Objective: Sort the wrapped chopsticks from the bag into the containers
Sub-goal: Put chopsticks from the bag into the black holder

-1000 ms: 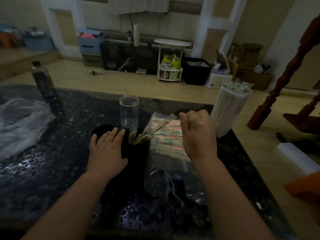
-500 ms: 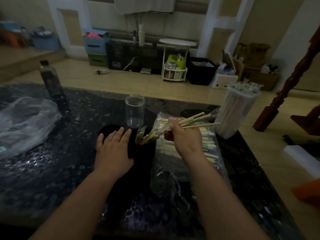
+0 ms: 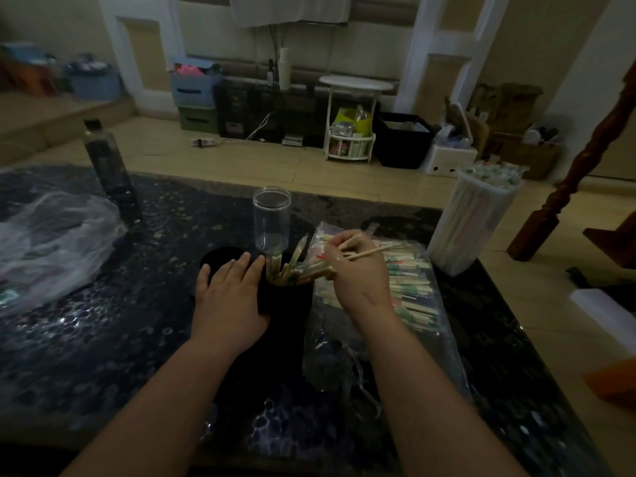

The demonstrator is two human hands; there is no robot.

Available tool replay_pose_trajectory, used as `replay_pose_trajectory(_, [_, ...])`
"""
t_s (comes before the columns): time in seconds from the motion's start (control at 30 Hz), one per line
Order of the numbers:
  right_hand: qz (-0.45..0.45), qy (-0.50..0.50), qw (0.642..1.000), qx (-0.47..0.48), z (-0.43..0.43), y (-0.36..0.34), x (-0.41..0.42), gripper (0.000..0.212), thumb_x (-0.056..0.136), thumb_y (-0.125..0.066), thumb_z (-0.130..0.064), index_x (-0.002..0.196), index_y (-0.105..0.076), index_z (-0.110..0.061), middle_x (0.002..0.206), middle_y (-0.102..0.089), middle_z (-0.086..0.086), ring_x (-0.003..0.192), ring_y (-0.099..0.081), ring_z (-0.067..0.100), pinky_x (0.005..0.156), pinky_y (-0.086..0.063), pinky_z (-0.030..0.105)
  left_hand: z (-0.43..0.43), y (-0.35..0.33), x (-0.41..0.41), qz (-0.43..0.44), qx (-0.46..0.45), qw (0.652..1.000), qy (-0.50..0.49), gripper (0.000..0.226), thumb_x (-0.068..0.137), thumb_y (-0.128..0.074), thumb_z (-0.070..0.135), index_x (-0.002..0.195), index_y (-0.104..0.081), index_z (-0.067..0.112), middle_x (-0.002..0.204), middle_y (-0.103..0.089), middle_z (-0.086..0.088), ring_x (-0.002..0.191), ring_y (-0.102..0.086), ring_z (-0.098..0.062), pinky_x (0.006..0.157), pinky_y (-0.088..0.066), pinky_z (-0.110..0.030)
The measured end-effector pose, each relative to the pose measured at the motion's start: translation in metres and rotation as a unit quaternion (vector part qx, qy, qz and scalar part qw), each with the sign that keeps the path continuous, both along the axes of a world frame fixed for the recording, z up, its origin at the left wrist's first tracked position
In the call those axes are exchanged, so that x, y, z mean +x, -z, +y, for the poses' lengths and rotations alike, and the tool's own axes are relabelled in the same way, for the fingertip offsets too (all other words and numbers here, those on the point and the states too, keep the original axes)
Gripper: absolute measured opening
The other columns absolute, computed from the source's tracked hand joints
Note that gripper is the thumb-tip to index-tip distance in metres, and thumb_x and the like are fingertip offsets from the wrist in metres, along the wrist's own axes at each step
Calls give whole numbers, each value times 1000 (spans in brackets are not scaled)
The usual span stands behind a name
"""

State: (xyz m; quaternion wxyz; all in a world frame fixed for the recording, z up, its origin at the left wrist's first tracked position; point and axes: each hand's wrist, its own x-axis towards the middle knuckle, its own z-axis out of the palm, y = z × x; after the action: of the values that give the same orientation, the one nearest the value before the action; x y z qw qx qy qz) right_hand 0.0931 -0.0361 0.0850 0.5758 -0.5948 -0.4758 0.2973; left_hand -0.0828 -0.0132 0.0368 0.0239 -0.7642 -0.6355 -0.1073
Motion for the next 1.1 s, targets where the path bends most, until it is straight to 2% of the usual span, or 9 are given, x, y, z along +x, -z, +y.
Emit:
replay_pose_trajectory(0.13, [18,-59,996,-58,-1,3,-5,23,81,-72,1,68,-65,-17,56,-60,-9,50,-53,-2,54,-42,18,0,0,0,-6,5,1000,-1,90,81,-60,52,154,-12,33,162,-13,7,148,-14,-15,120,2,-46])
replay_pose_trajectory(0.2, [6,-48,998,-49,0,2,-4,13,74,-77,-8,81,-69,-14,70,-66,0,62,-59,7,61,-47,25,0,0,0,-10,4,1000,0,89,82,-61,51,154,-12,32,162,-14,6,148,-14,-15,120,3,-46])
replay_pose_trajectory(0.27, [11,-35,999,-30,-2,0,-4,19,75,-77,-13,90,-66,-17,82,-66,5,73,-62,17,68,-53,37,0,0,0,-8,4,1000,2,89,82,-61,51,154,-12,32,162,-13,6,148,-13,-15,120,3,-45])
replay_pose_trajectory(0.33, [12,-15,1000,-2,-2,0,-3,4,84,-67,-23,86,-64,-23,85,-66,5,80,-64,24,76,-57,49,0,0,0,-5,5,1000,3,90,82,-61,52,154,-11,32,162,-13,6,148,-14,-16,120,3,-45])
replay_pose_trajectory(0.47, [-14,-42,998,-37,0,3,-7,19,80,-53,-46,75,-68,-36,85,-70,-2,86,-68,23,83,-55,53,0,0,0,0,2,1000,0,89,82,-59,52,154,-11,31,163,-12,6,148,-13,-16,120,2,-46])
replay_pose_trajectory(0.67, [-34,-76,995,-63,1,14,5,34,80,-65,-4,69,-72,-35,83,-73,-2,87,-70,21,86,-56,53,1,1,0,1,-1,1000,-2,90,81,-59,51,155,-13,29,163,-12,5,148,-15,-16,121,0,-47])
replay_pose_trajectory(0.8, [-4,-63,994,-91,-6,16,15,25,85,-64,1,91,-68,-23,88,-69,2,89,-68,29,86,-56,53,2,1,0,2,3,1000,-5,90,80,-61,51,155,-15,30,163,-14,5,148,-16,-17,120,0,-46])
replay_pose_trajectory(0.93, [-75,-55,984,-151,-16,15,34,25,90,-56,-1,79,-62,-22,81,-69,8,71,-66,25,73,-57,50,2,2,1,-2,8,1000,-6,90,79,-62,51,154,-18,28,162,-17,4,148,-17,-17,120,0,-47])
replay_pose_trajectory(1.1, [-152,-142,944,-255,-36,3,48,14,93,-48,-4,88,-61,-3,70,-67,13,52,-62,20,46,-50,26,3,3,1,11,7,1000,-7,91,80,-62,54,155,-15,29,163,-15,6,148,-15,-16,120,0,-46])
